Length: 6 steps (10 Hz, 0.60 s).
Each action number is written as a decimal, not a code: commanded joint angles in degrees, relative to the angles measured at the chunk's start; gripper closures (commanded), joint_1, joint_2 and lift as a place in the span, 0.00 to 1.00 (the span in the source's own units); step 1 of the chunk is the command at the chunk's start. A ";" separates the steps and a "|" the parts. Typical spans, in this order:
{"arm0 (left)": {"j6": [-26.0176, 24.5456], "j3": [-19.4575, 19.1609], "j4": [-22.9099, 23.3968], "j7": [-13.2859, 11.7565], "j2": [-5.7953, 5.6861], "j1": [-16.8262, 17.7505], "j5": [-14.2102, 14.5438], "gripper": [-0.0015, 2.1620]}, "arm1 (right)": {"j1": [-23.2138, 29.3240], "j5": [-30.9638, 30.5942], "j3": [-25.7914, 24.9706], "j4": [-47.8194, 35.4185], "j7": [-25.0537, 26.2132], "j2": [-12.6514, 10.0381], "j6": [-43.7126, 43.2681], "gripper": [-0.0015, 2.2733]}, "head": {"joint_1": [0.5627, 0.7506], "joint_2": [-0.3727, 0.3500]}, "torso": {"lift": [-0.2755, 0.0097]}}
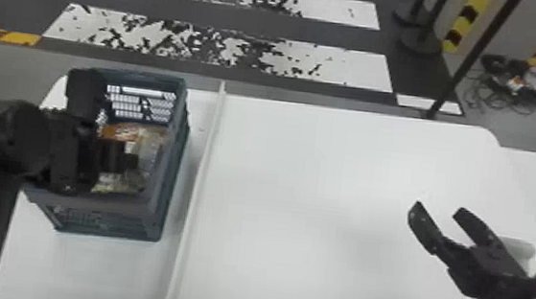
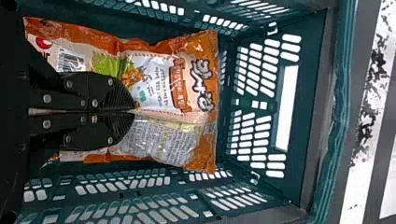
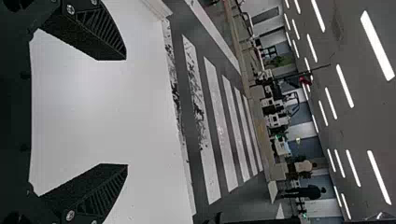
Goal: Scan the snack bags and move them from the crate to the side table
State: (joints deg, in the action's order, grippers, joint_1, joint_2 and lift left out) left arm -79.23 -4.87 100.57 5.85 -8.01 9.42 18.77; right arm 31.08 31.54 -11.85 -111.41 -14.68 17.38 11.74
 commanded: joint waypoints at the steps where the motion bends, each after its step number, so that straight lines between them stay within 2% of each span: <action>1: -0.18 -0.14 4.99 0.39 0.01 -2.74 0.04 0.88 | 0.13 0.01 0.07 -0.12 0.00 -0.41 0.00 0.05 | 0.70 0.43 | 0.66; 4: -0.54 -0.67 13.60 2.06 -0.08 -6.52 0.39 0.88 | 1.36 0.10 -0.02 -1.09 0.00 -0.85 -2.64 0.05 | 0.70 0.44 | 0.66; 6: 1.40 -0.49 18.08 3.12 0.01 -9.07 0.13 0.88 | 1.88 0.80 -0.46 -1.36 -0.09 -1.03 -2.82 0.05 | 0.70 0.45 | 0.66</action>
State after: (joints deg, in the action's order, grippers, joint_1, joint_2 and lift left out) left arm -78.66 -5.47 117.33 8.94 -8.01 1.15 18.97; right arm 32.84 32.01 -12.12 -112.72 -14.75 16.36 8.96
